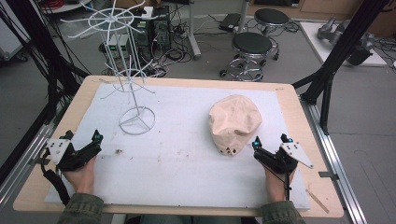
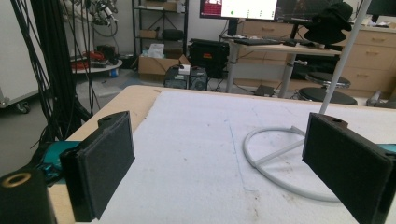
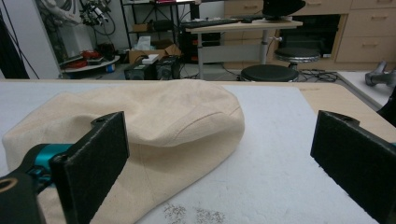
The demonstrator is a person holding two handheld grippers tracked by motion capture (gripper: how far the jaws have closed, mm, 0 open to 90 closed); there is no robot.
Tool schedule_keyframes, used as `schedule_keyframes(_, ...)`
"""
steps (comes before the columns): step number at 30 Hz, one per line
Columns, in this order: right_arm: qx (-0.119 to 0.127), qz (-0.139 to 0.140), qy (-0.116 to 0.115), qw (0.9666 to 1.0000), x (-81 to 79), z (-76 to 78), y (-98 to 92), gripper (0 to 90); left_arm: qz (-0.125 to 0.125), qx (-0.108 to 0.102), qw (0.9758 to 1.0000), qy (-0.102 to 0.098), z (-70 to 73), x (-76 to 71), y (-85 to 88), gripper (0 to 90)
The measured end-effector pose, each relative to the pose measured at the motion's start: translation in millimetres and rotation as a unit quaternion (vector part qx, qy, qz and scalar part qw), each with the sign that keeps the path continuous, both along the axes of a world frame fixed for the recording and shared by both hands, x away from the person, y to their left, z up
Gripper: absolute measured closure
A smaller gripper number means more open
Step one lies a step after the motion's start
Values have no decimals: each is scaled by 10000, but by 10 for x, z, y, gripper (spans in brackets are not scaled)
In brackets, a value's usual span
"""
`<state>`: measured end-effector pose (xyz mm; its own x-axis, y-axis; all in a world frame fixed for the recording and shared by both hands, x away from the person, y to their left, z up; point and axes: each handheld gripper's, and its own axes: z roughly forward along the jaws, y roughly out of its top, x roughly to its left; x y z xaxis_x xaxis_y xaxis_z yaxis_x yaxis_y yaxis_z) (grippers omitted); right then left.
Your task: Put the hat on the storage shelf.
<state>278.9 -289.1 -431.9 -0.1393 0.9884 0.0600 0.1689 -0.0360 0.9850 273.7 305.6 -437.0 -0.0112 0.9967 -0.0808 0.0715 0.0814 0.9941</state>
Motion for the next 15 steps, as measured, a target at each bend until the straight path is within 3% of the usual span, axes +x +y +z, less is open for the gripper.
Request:
schedule_keyframes(6,134,31,-80,9999,0,31,-18,40,-27,-12,10000,-4,1,-2,-14,92)
schedule_keyframes(15,413,39,-349,9985,108,301,-43,45,-25,-17,10000,-29,10,-21,-22,92)
